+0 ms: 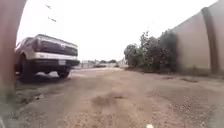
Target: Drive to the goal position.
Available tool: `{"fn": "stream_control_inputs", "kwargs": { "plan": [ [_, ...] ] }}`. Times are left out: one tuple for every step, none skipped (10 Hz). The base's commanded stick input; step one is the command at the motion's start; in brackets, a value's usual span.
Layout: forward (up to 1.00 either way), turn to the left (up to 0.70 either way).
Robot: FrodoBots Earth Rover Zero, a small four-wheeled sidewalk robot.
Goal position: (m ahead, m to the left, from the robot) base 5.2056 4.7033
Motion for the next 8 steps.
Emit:
{"fn": "stream_control_inputs", "kwargs": {
  "plan": [
    [0.3,0.0],
    [0.3,0.0],
    [0.3,0.0],
    [0.3,0.0],
    [0.3,0.0],
    [0.3,0.0],
    [0.3,0.0],
    [0.3,0.0]
  ]
}}
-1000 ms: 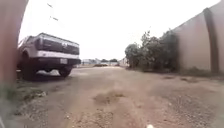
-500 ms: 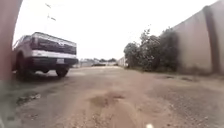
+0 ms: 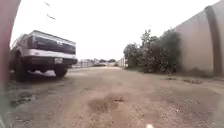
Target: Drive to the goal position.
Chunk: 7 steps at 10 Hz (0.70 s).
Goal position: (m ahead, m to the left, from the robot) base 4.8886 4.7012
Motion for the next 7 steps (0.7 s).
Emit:
{"fn": "stream_control_inputs", "kwargs": {
  "plan": [
    [0.3,0.0],
    [0.3,0.0],
    [0.3,0.0],
    [0.3,0.0],
    [0.3,0.0],
    [0.3,0.0],
    [0.3,0.0]
  ]
}}
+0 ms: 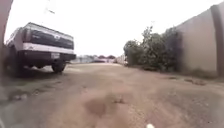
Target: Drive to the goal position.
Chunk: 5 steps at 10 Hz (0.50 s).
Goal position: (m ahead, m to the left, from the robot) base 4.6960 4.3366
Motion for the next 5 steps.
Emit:
{"fn": "stream_control_inputs", "kwargs": {
  "plan": [
    [0.3,0.0],
    [0.3,0.0],
    [0.3,0.0],
    [0.3,0.0],
    [0.3,0.0]
  ]
}}
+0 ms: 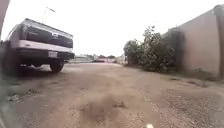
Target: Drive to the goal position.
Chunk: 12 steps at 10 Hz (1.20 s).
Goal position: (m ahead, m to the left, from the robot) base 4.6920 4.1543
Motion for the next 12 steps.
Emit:
{"fn": "stream_control_inputs", "kwargs": {
  "plan": [
    [0.3,0.0],
    [0.3,0.0],
    [0.3,0.0],
    [0.3,0.0],
    [0.3,0.0],
    [0.3,0.0],
    [0.3,0.0],
    [0.3,0.0],
    [0.3,0.0],
    [0.3,0.0],
    [0.3,0.0],
    [0.3,0.0]
  ]
}}
